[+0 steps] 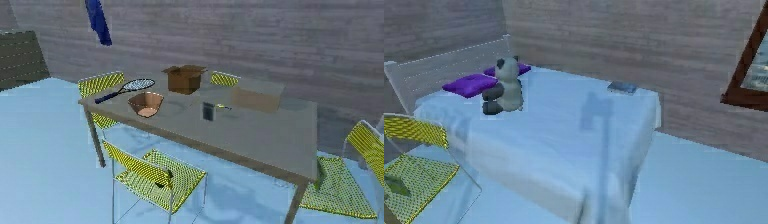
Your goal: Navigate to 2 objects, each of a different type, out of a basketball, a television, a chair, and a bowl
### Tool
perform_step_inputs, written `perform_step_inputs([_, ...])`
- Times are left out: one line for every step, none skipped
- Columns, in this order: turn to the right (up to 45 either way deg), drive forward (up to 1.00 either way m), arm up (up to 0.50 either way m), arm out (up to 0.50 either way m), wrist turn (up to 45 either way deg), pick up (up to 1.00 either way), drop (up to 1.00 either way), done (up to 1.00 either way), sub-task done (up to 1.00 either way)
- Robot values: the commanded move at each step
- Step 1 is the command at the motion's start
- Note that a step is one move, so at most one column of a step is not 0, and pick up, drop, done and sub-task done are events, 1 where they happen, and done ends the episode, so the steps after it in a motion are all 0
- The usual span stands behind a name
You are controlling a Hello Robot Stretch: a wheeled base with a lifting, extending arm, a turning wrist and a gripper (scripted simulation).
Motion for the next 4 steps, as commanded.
perform_step_inputs([-12.0, 0.00, 0.00, 0.00, 0.0, 0.00, 0.00, 0.00, 0.00])
perform_step_inputs([0.0, 0.00, 0.00, 0.00, 0.0, 0.00, 0.00, 0.00, 1.00])
perform_step_inputs([15.0, 0.00, 0.00, 0.00, 0.0, 0.00, 0.00, 0.00, 0.00])
perform_step_inputs([0.0, 0.20, 0.00, 0.00, 0.0, 0.00, 0.00, 0.00, 0.00])
